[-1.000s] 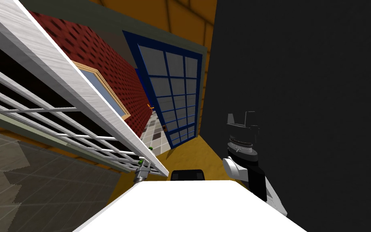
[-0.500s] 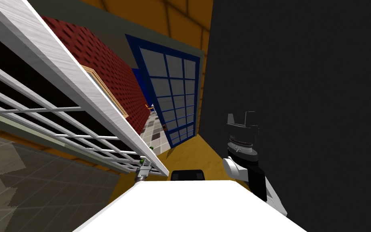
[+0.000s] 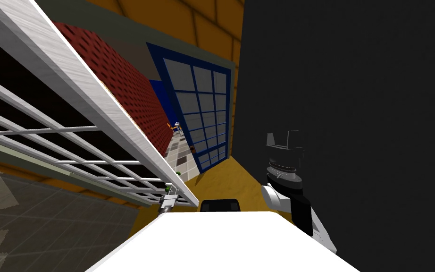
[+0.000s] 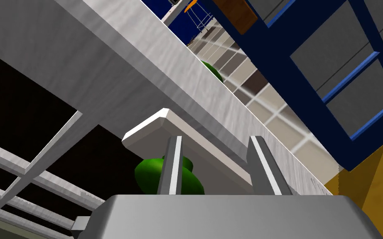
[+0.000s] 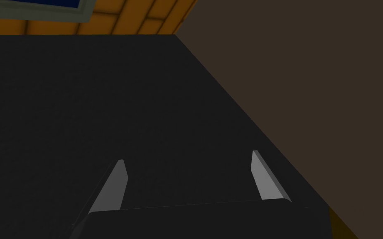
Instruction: Pull the door open
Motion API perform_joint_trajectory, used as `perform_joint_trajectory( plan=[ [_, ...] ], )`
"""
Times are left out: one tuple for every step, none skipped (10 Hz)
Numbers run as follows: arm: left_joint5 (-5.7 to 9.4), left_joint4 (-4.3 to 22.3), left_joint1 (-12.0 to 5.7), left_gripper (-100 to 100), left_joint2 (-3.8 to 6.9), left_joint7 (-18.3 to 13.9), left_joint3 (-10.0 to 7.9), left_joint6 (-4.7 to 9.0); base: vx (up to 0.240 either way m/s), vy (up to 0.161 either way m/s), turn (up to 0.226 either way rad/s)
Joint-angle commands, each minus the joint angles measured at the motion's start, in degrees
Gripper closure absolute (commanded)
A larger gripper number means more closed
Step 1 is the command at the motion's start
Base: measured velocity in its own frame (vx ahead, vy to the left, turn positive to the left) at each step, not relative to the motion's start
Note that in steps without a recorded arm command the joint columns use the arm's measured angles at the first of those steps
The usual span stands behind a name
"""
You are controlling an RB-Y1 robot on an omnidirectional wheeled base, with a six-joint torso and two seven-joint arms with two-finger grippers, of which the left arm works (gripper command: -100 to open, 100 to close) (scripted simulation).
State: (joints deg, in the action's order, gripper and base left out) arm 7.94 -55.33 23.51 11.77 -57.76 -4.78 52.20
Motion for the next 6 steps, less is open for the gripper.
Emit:
perform_joint_trajectory(
  plan=[
    [1.18, 0.5, -0.09, -100, 0.85, -2.9, -0.33, -0.3, -0.097, 0.053, -0.119],
    [1.18, 0.5, -0.09, -100, 0.85, -3.7, -0.33, -0.3, -0.08, 0.041, -0.064],
    [1.56, 0.1, 0.09, -100, 0.96, -5.8, 0.31, -0.15, -0.059, 0.051, -0.081],
    [1.94, -0.3, 0.27, -100, 1.07, -7.4, 0.95, -0.01, -0.091, 0.07, -0.124],
    [1.94, -0.3, 0.27, -100, 1.07, -8.2, 0.95, -0.01, -0.072, 0.041, -0.069],
    [2.32, -0.7, 0.45, -100, 1.18, -10.0, 1.59, 0.13, -0.083, 0.032, -0.088]
  ],
)
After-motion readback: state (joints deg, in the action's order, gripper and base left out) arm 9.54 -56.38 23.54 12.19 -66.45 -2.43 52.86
